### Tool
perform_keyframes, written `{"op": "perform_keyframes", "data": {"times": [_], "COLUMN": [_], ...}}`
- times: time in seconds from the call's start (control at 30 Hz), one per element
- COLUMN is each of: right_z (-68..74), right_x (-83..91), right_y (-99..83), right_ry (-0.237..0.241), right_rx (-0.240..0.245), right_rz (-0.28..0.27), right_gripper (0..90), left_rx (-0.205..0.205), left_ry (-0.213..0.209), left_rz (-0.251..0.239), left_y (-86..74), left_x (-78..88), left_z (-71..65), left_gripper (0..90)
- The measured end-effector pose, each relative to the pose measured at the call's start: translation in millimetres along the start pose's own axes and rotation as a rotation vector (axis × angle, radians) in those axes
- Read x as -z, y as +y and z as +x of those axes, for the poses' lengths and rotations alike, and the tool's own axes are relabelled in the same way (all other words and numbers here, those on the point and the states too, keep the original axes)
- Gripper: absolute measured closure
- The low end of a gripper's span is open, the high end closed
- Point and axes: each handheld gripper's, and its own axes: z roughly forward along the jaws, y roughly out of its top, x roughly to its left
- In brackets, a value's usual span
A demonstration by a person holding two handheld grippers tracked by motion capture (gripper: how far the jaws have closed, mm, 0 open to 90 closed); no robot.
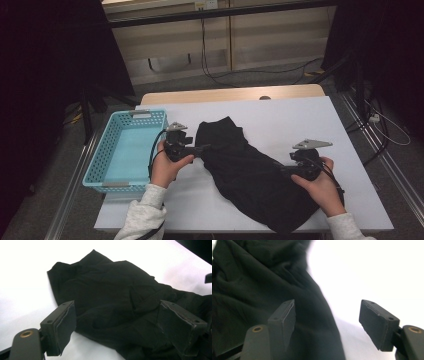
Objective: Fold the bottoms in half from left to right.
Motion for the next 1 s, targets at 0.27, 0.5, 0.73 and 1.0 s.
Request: {"op": "perform_keyframes", "data": {"times": [0.27, 0.5, 0.73, 1.0], "right_z": [-7.1, -2.2, -8.1, -18.8], "right_x": [13.6, 13.8, 14.7, 15.3], "right_y": [-26.3, -36.2, -38.8, -34.4], "right_ry": [-0.003, -0.001, 0.093, 0.11], "right_rx": [-0.055, -0.033, -0.067, -0.054], "right_rz": [0.034, 0.06, 0.068, 0.078], "right_gripper": [32.8, 57.4, 88.0, 88.8], "left_rx": [-0.007, -0.001, 0.012, 0.024], "left_ry": [-0.012, 0.001, 0.038, 0.062], "left_rz": [-0.011, -0.021, -0.041, -0.033], "left_y": [8.6, 11.2, 14.0, 13.9], "left_x": [-5.2, -6.9, 2.3, -0.9], "left_z": [-2.1, 2.3, 13.7, 17.4], "left_gripper": [16.1, 16.0, 15.4, 15.4]}}
